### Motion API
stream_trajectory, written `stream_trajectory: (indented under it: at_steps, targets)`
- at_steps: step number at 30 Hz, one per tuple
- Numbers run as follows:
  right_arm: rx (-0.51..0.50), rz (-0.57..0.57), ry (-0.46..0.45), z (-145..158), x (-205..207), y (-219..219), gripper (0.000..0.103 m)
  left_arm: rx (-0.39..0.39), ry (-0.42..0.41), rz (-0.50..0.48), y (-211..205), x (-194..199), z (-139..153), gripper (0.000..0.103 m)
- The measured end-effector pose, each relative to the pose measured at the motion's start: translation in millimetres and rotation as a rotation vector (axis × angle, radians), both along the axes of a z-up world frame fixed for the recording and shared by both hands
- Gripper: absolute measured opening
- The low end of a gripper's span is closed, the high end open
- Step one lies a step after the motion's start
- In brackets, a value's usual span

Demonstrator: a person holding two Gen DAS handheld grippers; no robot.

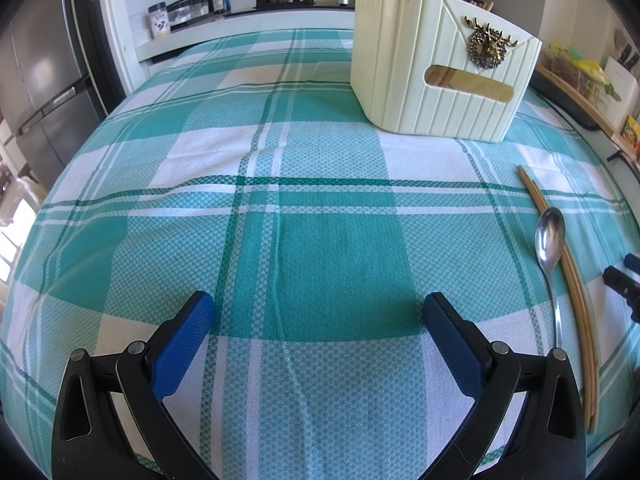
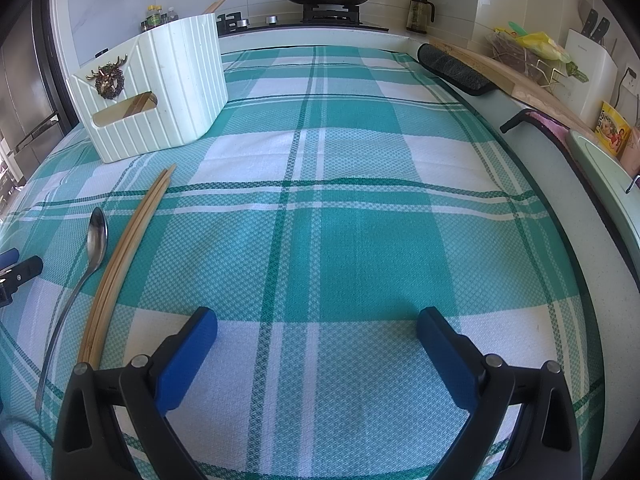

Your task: Organize utensils

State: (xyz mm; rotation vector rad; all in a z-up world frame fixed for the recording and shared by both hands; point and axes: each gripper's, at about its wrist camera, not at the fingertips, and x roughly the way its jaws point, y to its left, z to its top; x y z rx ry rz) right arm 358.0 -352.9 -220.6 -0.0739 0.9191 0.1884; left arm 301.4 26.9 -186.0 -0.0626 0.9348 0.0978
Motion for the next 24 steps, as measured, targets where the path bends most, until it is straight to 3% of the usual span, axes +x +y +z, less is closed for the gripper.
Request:
stream_trajectory:
  at_steps: [21, 24]
  targets:
    - [-0.01, -0.018, 0.0, 1, 6, 3, 0.103, 0.007, 0.004, -0.002, -1, 0, 0, 0.103]
    - [0.057, 0.034, 0.001, 10, -3, 5, 0.103, -0.003, 0.042, -0.044, -1, -6, 4, 0.102]
